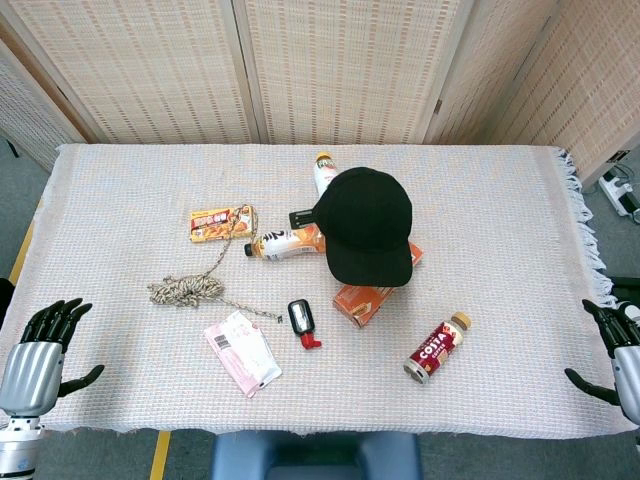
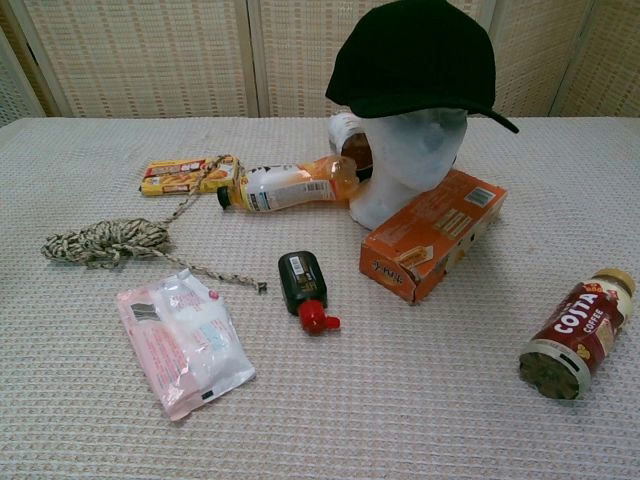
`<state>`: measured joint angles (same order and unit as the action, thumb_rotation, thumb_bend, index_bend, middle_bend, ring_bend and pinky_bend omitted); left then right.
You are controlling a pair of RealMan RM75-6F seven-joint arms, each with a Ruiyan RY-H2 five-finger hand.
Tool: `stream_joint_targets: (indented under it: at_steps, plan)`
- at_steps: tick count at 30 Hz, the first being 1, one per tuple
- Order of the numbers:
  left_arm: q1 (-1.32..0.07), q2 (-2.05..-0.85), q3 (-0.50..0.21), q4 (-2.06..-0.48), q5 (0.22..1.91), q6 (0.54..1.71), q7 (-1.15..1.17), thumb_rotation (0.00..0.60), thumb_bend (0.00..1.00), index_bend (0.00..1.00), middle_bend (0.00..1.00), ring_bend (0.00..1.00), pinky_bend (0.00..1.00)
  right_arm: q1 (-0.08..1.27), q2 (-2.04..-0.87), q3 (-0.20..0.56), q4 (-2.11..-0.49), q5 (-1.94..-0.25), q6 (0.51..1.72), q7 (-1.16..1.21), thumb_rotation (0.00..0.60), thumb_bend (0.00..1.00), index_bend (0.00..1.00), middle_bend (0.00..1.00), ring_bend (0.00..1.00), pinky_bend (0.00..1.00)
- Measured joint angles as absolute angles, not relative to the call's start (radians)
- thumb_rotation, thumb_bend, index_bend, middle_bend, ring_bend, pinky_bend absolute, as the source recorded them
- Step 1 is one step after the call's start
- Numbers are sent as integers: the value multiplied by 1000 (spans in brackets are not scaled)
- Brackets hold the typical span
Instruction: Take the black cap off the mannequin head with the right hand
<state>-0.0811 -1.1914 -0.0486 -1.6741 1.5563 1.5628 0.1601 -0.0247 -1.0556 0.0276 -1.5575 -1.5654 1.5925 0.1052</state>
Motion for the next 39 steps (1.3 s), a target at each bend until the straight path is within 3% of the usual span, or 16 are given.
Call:
stream_joint_targets:
  at_steps: [8, 13, 17, 22, 28, 33, 39]
  plan:
    - [-83, -1190, -52, -1677, 1545, 1556, 171, 600, 83, 207, 182, 136, 170, -5, -1071, 33, -1546, -1580, 1577, 105, 600, 69, 122, 224, 190, 397]
    - [-77, -1186, -50, -1679, 1542, 1559, 166, 600, 83, 214, 182, 138, 170, 3, -1083, 34, -1539, -1595, 1578, 101, 600, 68, 150, 296, 275, 415]
    - [-76, -1185, -48, -1678, 1539, 1556, 164, 600, 83, 218, 182, 139, 170, 12, -1094, 38, -1533, -1610, 1585, 97, 600, 68, 200, 410, 406, 511]
    - [-82, -1182, -48, -1684, 1546, 1549, 158, 600, 82, 227, 182, 140, 170, 50, -1108, 62, -1536, -1643, 1587, 61, 600, 69, 299, 649, 646, 740]
    - [-84, -1177, -46, -1691, 1551, 1547, 150, 600, 85, 232, 183, 141, 170, 128, -1139, 102, -1550, -1675, 1560, 42, 600, 65, 398, 862, 887, 967]
    - [-82, -1168, -45, -1698, 1551, 1548, 148, 600, 83, 232, 183, 141, 170, 219, -1193, 142, -1560, -1672, 1486, 41, 600, 62, 441, 930, 973, 1000]
    - [-81, -1155, -45, -1705, 1540, 1542, 146, 600, 83, 230, 183, 141, 170, 319, -1285, 181, -1551, -1635, 1382, 21, 600, 63, 455, 945, 990, 1000]
